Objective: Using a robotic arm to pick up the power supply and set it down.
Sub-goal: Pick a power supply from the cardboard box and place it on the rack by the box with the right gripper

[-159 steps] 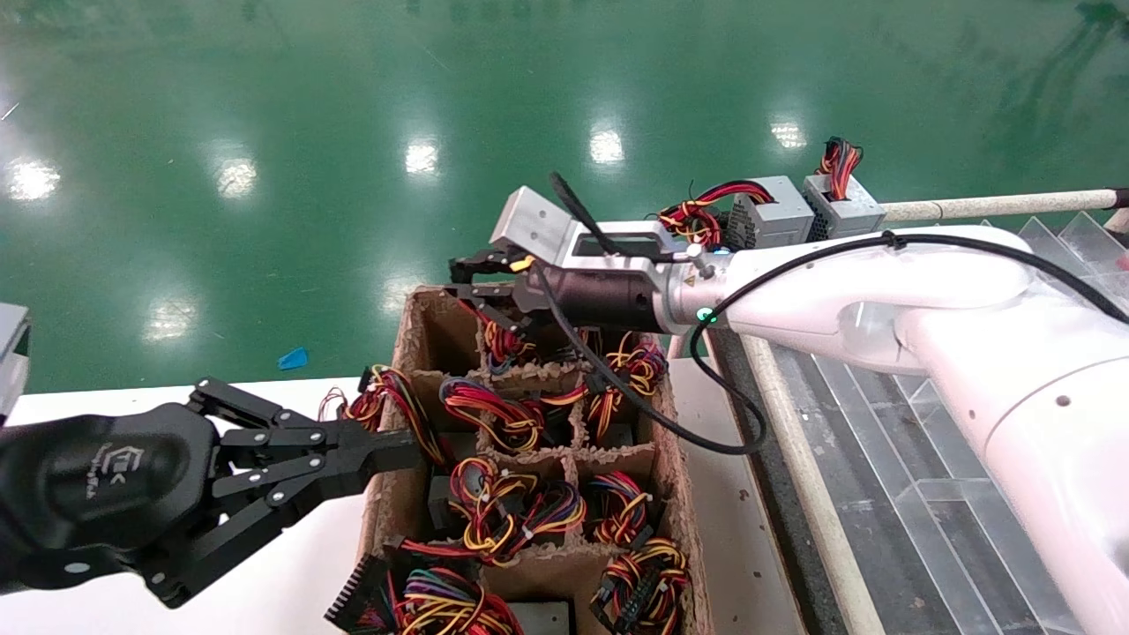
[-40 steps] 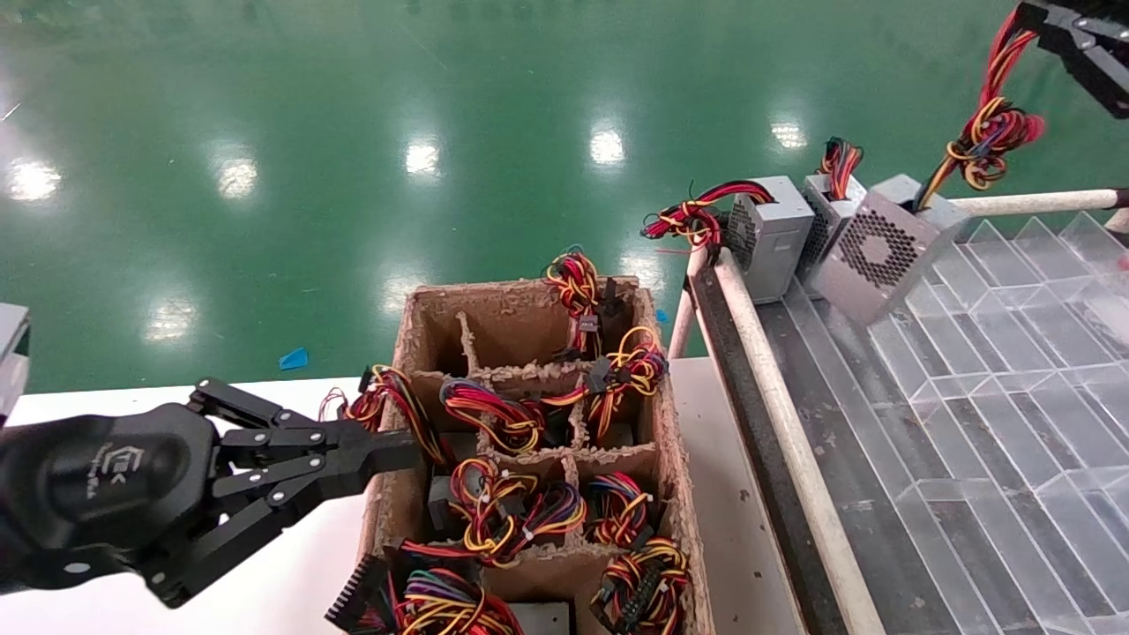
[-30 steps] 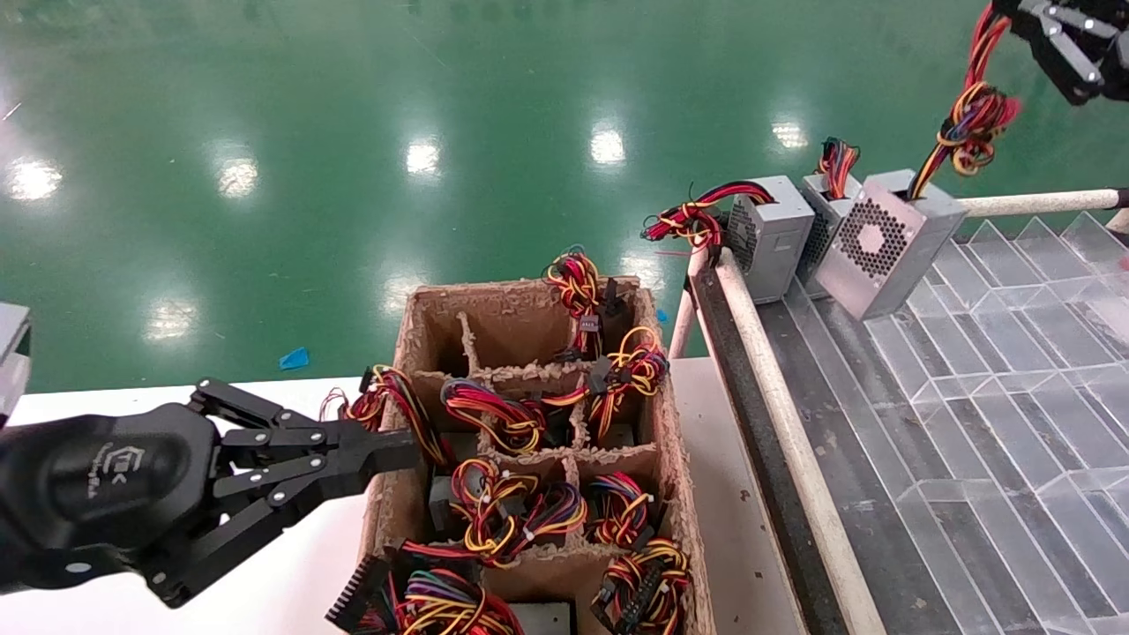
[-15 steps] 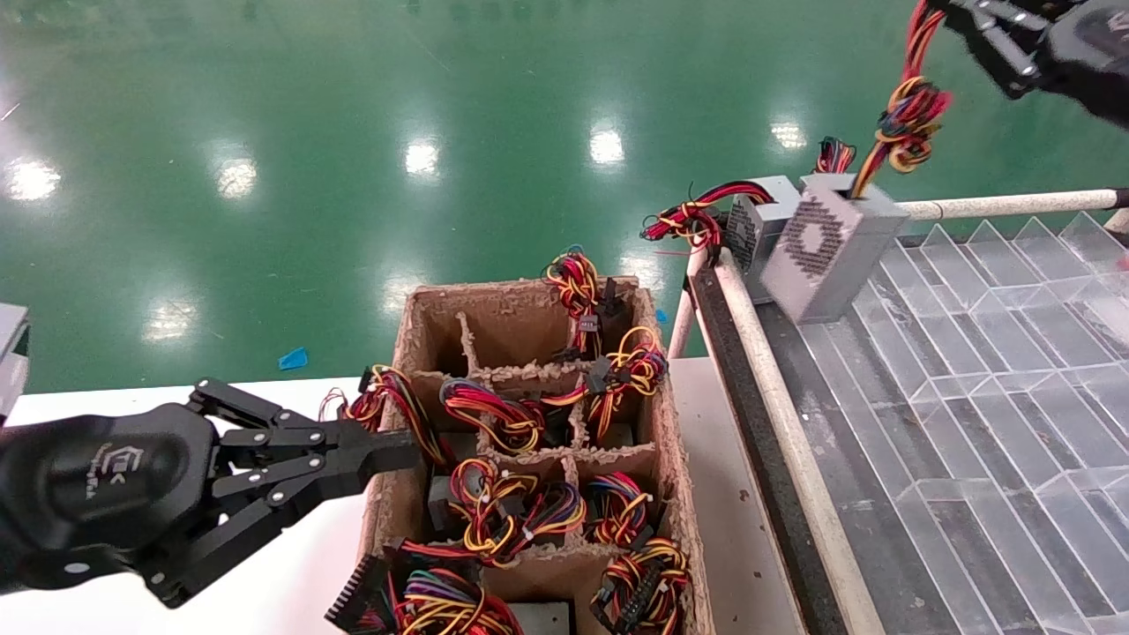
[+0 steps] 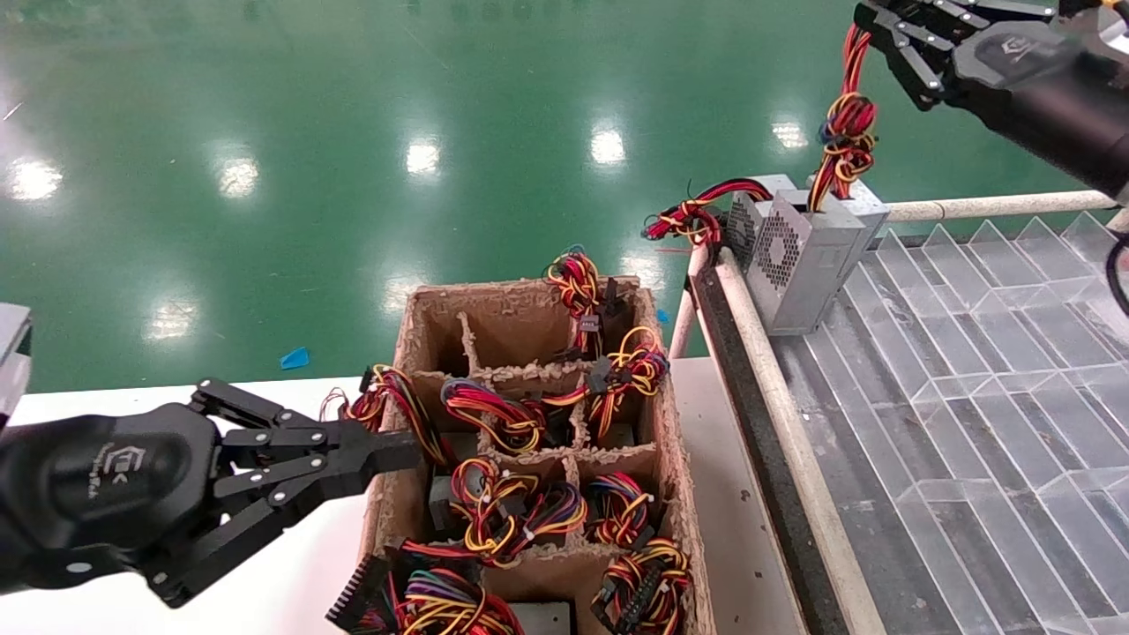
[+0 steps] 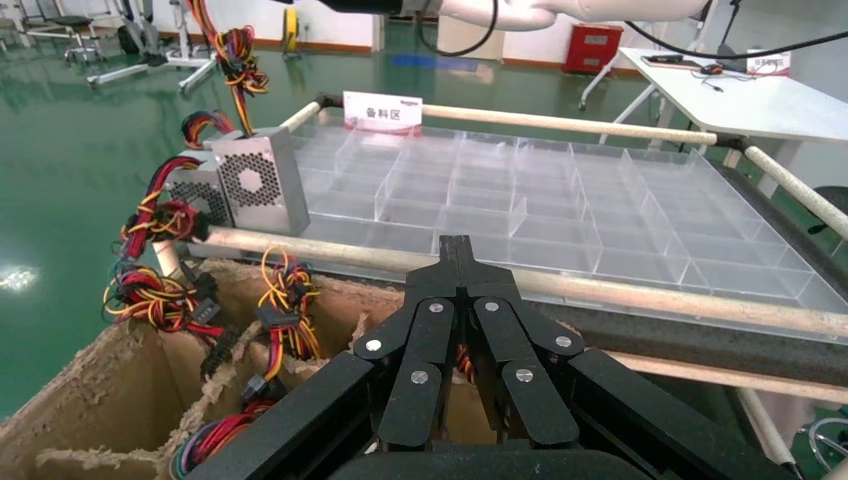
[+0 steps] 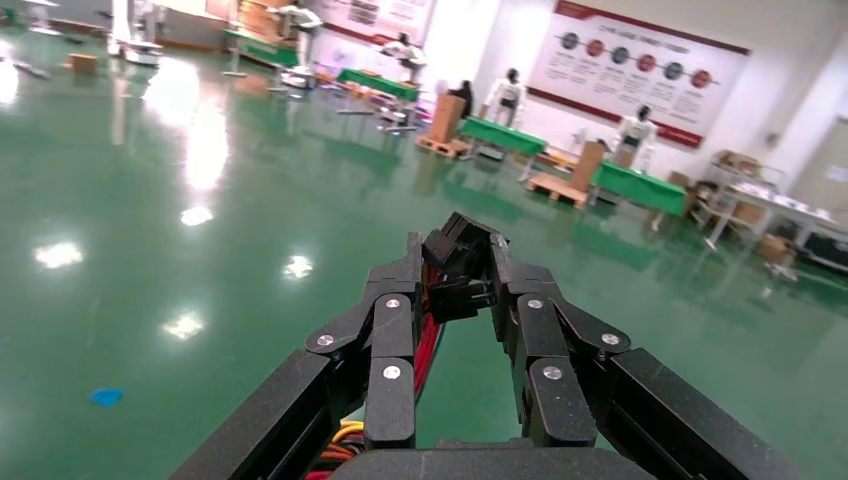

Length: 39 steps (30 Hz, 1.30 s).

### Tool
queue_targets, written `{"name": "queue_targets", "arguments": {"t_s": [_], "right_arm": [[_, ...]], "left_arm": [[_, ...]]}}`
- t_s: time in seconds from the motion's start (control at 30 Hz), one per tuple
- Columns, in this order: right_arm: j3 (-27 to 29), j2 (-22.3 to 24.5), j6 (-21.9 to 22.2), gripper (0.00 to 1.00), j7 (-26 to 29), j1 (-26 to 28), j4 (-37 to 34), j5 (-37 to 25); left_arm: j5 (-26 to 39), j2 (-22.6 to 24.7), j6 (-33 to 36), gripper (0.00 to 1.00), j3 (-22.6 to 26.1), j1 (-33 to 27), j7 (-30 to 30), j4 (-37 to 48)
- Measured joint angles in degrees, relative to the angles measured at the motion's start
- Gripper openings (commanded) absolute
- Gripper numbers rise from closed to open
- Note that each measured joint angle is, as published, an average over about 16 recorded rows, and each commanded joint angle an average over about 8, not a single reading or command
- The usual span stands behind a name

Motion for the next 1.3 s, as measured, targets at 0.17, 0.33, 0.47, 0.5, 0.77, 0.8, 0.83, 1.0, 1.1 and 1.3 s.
{"name": "queue_targets", "arguments": {"t_s": [0.17,0.33,0.47,0.5,0.77,0.8,0.83,1.0,1.1,1.3], "right_arm": [[0.2,-2.2,4.5,0.0,0.0,-0.8,-0.3,0.3],[0.3,-4.3,8.4,0.0,0.2,-1.5,-0.3,0.4],[0.3,-5.5,10.3,0.0,0.5,-2.1,0.0,0.4],[0.3,-5.8,10.6,0.0,0.6,-2.3,0.1,0.3],[0.1,-6.8,11.9,0.78,1.7,-3.0,1.0,0.0],[0.0,-6.9,12.0,0.91,1.8,-3.1,1.1,-0.1],[-0.1,-6.9,12.0,1.0,2.0,-3.1,1.2,-0.2],[-0.5,-7.0,11.8,1.0,2.7,-3.2,1.7,-0.9],[-0.9,-7.0,11.4,1.0,3.1,-3.1,1.9,-1.4],[-1.9,-6.6,10.3,1.0,3.7,-2.4,2.5,-2.8]], "left_arm": [[0.0,0.0,0.0,0.0,0.0,0.0,0.0,0.0],[0.0,0.0,0.0,0.0,0.0,0.0,0.0,0.0],[0.0,0.0,0.0,0.0,0.0,0.0,0.0,0.0],[0.0,0.0,0.0,0.0,0.0,0.0,0.0,0.0],[0.0,0.0,0.0,0.0,0.0,0.0,0.0,0.0],[0.0,0.0,0.0,0.0,0.0,0.0,0.0,0.0],[0.0,0.0,0.0,0.0,0.0,0.0,0.0,0.0],[0.0,0.0,0.0,0.0,0.0,0.0,0.0,0.0],[0.0,0.0,0.0,0.0,0.0,0.0,0.0,0.0],[0.0,0.0,0.0,0.0,0.0,0.0,0.0,0.0]]}}
